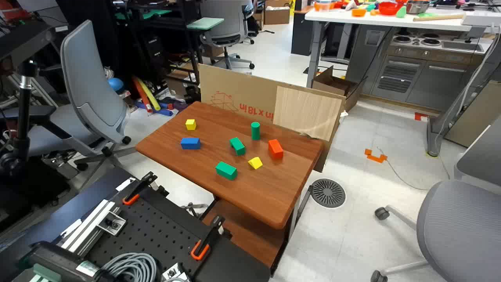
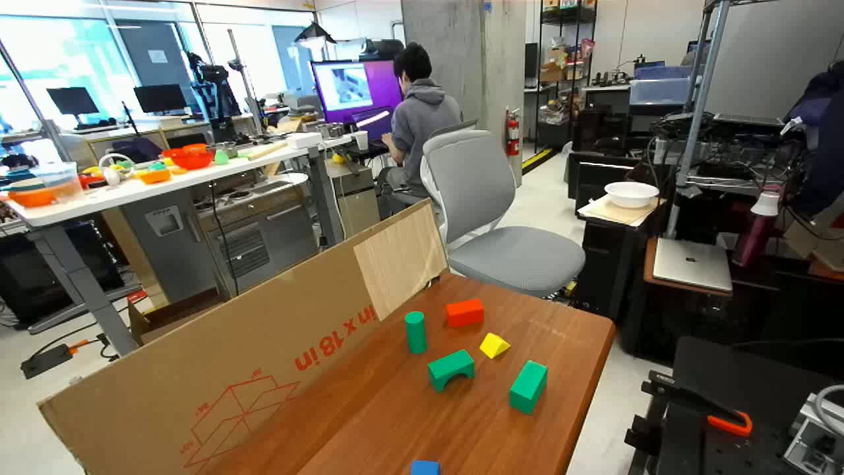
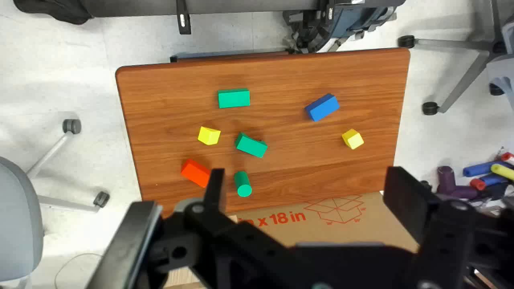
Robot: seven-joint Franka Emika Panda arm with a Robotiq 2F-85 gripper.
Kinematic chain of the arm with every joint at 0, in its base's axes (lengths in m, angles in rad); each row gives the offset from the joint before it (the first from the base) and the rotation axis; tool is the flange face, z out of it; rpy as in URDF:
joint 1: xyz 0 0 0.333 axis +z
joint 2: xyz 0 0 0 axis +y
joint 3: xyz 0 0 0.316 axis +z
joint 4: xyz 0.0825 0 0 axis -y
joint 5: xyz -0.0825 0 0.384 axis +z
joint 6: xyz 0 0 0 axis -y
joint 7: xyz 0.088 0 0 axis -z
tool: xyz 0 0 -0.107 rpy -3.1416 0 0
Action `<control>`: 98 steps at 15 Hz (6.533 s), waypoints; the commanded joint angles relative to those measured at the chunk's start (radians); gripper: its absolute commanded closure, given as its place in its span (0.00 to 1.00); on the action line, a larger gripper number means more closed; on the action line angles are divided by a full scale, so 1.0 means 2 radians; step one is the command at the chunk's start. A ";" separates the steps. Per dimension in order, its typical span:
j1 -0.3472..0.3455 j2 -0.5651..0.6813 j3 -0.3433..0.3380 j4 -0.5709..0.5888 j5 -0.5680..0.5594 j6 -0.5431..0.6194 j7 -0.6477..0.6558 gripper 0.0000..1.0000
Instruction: Move the green rectangular block to the left
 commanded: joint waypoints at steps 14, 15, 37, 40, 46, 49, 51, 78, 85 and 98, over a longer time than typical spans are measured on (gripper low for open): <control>-0.006 0.067 0.007 0.001 0.013 0.079 -0.019 0.00; -0.006 0.087 0.007 0.002 0.013 0.101 -0.024 0.00; -0.011 0.478 0.078 0.175 -0.177 0.251 -0.166 0.00; -0.017 0.501 0.093 0.193 -0.177 0.245 -0.200 0.00; -0.021 0.510 0.113 0.186 -0.160 0.237 -0.224 0.00; -0.019 0.511 0.118 0.179 -0.159 0.237 -0.222 0.00; -0.018 0.518 0.121 0.183 -0.158 0.235 -0.220 0.00; 0.014 0.555 0.126 0.207 -0.202 0.254 -0.217 0.91; 0.057 0.565 0.125 0.222 -0.306 0.264 -0.259 0.91; 0.073 0.599 0.146 0.230 -0.318 0.317 -0.368 0.91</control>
